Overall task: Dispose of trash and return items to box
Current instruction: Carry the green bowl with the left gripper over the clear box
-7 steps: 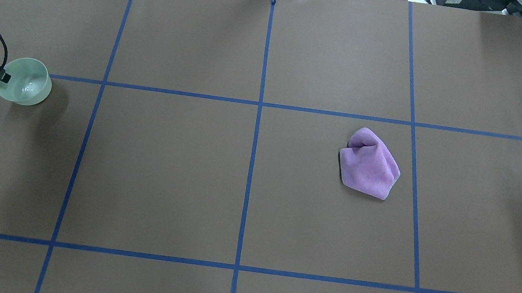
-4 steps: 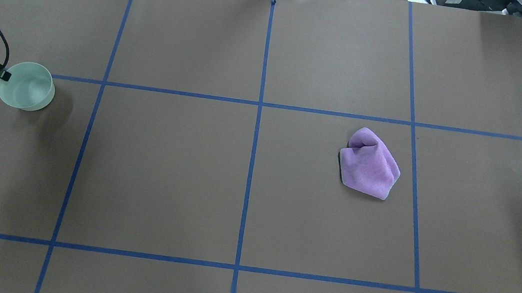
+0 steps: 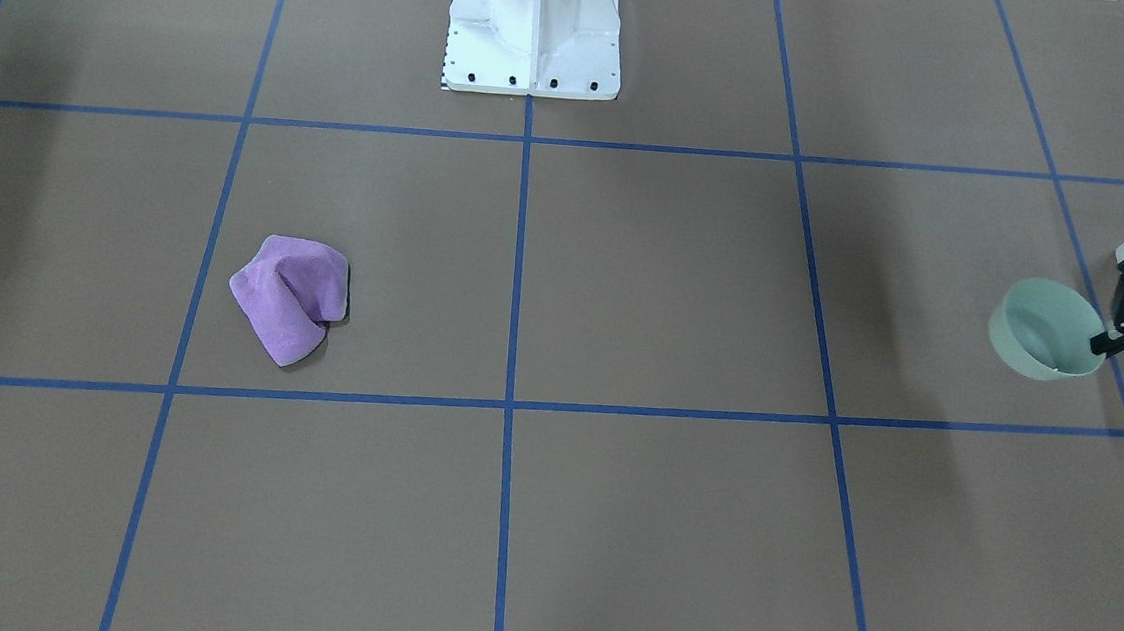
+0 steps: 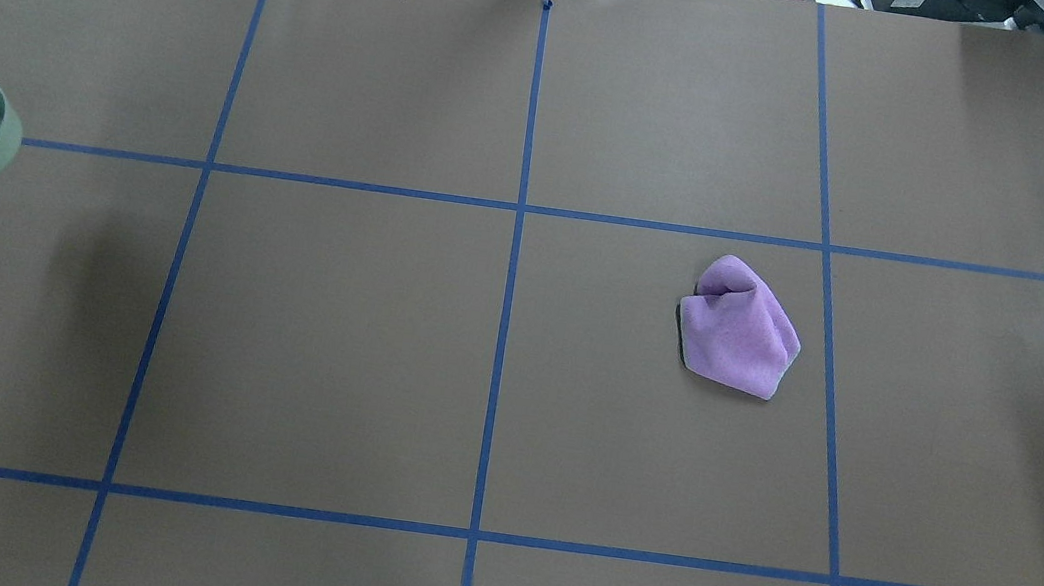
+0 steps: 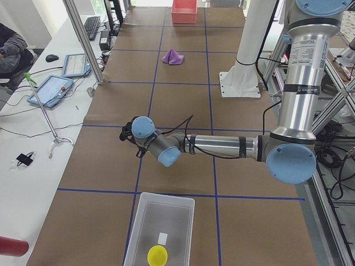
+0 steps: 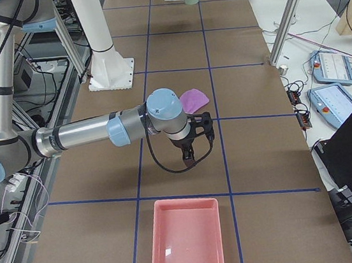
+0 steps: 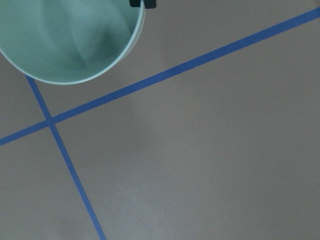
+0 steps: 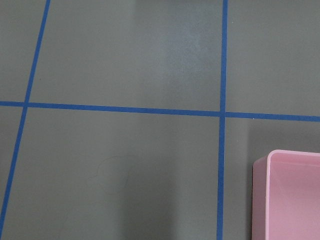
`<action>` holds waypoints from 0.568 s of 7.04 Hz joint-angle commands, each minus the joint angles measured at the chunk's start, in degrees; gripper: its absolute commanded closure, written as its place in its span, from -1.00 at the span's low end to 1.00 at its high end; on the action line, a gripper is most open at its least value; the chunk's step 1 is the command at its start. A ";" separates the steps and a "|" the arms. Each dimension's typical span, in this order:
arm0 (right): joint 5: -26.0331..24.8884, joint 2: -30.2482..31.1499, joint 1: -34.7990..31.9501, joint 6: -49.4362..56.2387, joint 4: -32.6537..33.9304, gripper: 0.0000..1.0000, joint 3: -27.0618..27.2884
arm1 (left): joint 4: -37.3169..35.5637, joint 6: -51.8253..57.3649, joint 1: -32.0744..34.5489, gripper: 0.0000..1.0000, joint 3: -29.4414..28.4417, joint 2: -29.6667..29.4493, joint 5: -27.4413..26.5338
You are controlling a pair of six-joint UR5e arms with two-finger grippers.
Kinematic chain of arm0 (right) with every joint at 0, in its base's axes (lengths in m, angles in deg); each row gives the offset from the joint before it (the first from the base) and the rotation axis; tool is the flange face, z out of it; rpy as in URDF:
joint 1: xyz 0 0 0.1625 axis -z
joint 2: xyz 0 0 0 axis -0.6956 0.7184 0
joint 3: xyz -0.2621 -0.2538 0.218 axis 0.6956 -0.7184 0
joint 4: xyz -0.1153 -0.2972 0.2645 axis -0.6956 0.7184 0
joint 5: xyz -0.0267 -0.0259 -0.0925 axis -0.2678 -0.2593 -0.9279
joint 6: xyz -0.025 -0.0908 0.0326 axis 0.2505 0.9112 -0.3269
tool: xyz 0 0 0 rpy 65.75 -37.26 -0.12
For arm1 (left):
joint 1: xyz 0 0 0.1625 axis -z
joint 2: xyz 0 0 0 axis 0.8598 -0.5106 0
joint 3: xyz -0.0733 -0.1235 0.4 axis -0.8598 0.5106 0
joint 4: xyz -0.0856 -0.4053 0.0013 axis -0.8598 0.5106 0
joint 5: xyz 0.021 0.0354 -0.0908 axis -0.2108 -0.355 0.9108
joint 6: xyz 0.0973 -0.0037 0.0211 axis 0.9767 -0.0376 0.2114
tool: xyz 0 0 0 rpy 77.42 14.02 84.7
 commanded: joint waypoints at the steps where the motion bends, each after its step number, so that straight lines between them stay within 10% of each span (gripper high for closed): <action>1: 0.02 -0.09 0.15 -0.09 0.07 -1.00 -0.08 | -15.05 23.16 9.39 1.00 -0.17 0.42 0.54; 4: -0.15 -0.09 0.76 -0.09 0.07 -1.00 -0.17 | -29.37 51.96 19.42 1.00 -4.27 0.07 -7.89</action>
